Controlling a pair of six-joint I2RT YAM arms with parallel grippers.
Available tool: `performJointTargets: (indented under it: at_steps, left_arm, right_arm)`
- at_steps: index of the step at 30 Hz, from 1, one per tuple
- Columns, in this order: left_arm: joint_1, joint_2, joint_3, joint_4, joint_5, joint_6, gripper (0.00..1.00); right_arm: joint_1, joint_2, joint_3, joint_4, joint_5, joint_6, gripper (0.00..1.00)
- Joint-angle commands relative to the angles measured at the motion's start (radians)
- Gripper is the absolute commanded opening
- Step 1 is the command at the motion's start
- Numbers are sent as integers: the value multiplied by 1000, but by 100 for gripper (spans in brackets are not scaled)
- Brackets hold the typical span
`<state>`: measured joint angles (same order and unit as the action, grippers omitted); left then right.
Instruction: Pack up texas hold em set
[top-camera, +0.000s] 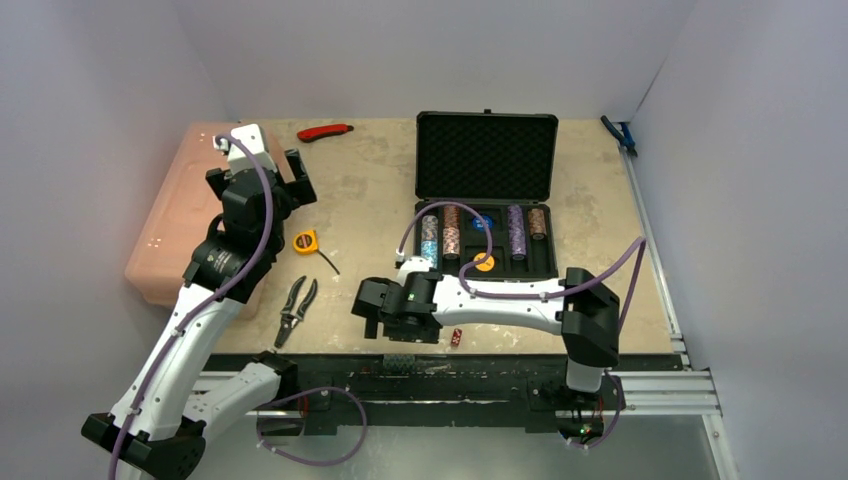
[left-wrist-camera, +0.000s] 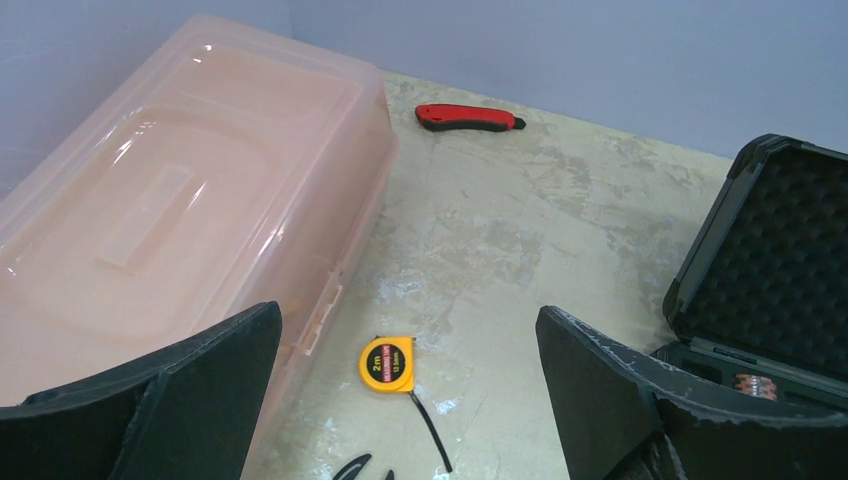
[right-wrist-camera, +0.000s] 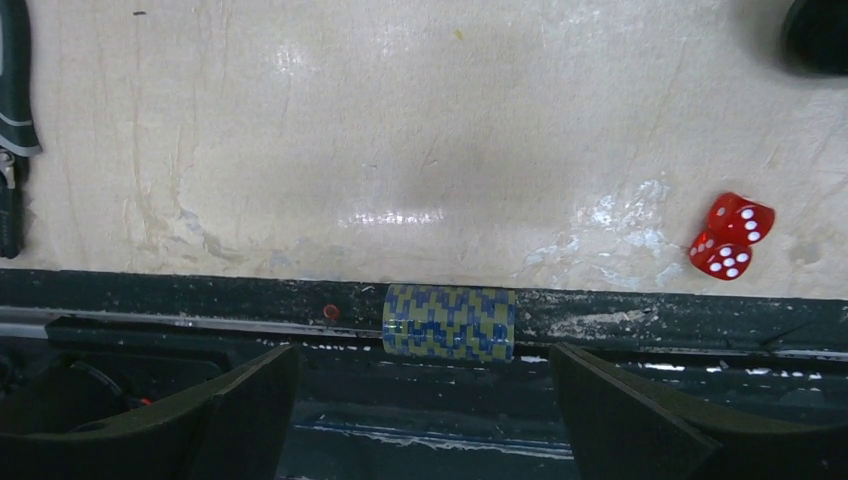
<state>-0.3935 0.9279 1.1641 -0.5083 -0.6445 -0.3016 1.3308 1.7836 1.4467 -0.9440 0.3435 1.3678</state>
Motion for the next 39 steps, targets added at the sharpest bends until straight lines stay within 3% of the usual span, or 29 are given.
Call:
performJointTargets:
  at_steps: [1,27,39]
  left_arm:
    - [5,-11,-6,48,-29,22,100]
    - [5,2,-4,45,-9,21,99]
    - [5,10,-3,43,-9,22,99]
  right_arm:
    - [11,20,-10,27,-22,51,99]
    - [42,151,-53,55,-102,76,99]
    - [44,170,-70,68,-102,76,87]
